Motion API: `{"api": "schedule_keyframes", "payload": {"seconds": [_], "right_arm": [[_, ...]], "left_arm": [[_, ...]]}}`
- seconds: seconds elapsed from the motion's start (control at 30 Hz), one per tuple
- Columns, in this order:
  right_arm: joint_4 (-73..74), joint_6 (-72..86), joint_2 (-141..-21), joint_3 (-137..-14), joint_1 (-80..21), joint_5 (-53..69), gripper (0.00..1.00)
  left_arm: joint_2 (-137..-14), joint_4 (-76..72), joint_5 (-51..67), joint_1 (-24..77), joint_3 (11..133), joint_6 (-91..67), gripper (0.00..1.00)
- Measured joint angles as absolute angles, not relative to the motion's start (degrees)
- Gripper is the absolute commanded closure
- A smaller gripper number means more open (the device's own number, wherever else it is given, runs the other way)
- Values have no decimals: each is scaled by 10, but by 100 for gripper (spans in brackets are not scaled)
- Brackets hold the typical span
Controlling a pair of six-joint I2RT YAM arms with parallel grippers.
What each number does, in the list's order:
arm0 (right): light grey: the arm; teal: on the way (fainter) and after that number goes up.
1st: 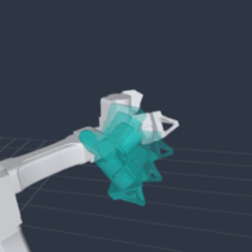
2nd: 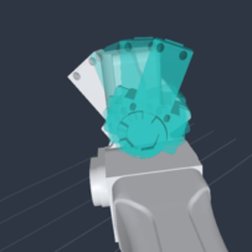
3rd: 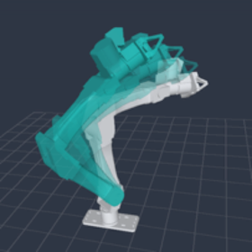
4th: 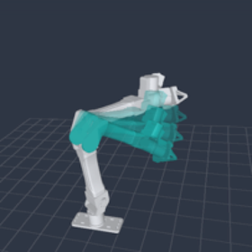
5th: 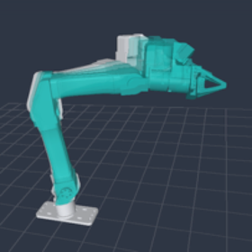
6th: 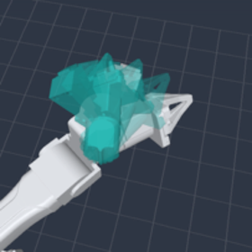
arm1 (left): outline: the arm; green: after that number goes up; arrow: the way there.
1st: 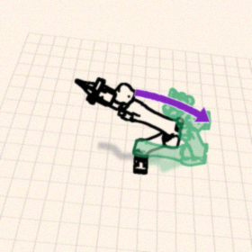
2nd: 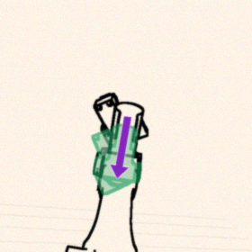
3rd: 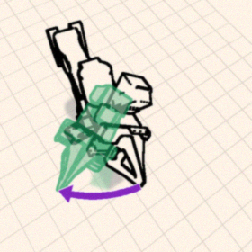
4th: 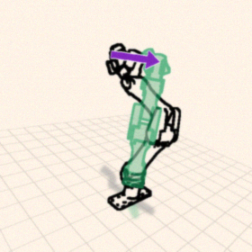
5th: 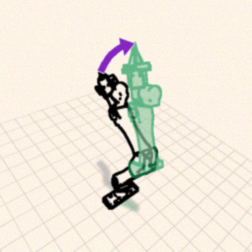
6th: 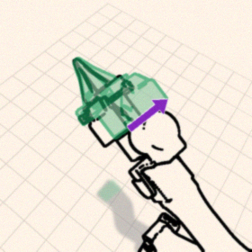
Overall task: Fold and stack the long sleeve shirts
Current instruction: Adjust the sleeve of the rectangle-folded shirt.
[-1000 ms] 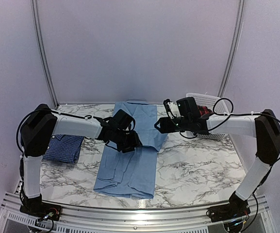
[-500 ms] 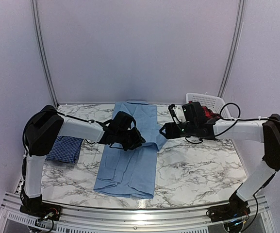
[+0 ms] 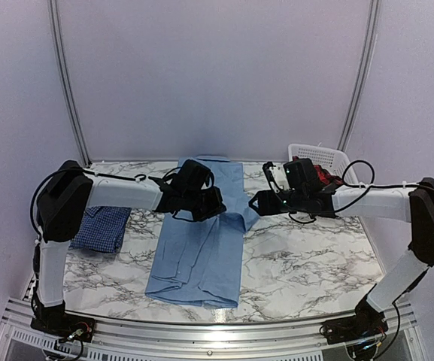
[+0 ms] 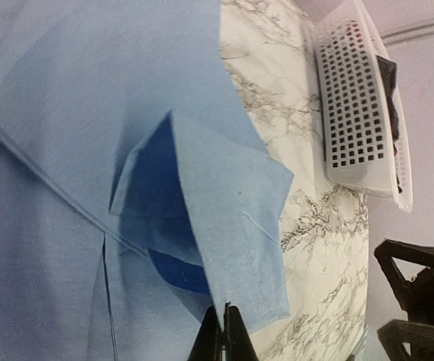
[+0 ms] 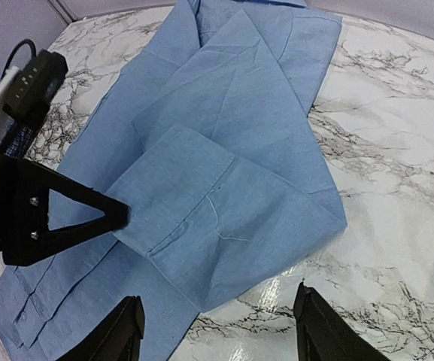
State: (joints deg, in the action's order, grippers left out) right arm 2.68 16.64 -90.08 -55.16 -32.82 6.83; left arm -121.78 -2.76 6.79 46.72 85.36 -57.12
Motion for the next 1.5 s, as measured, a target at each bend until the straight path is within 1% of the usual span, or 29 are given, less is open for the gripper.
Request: {"api": "schedule_keyframes", "payload": {"seconds": [0.33, 0.57, 0.67, 0.83, 1.0, 1.13, 1.2, 1.33, 1.4, 1.43, 1.5], "right_arm": [[31, 167, -890, -561, -318, 46, 36], [30, 175, -888, -591, -318, 42, 36], [28, 181, -888, -600, -318, 43, 36], [25, 191, -888, -602, -318, 43, 37], [25, 200, -888, -601, -318, 41, 37], [22, 205, -887, -583, -318, 40, 37], [23, 207, -886, -565, -318, 40, 37], [33, 207, -881, -540, -318, 40, 37], [41, 206, -876, -532, -318, 42, 37], [48, 204, -871, -529, -318, 45, 37], [56, 198, -865, -526, -321, 50, 37]], "left_arm": [[-1114, 77, 52, 468, 872, -317, 100], [-1062, 157, 35, 462, 960, -133, 100], [-1051, 188, 76, 457, 1000, -63, 100], [-1061, 265, 197, 455, 1053, 17, 100], [-1104, 317, 291, 477, 1017, 46, 100], [-1155, 351, 320, 516, 966, 59, 99], [-1172, 364, 326, 534, 948, 64, 94], [-1180, 382, 336, 564, 931, 67, 70], [-1179, 381, 336, 573, 931, 69, 59], [-1179, 380, 336, 574, 930, 65, 55], [-1176, 373, 334, 575, 922, 61, 53]]}}
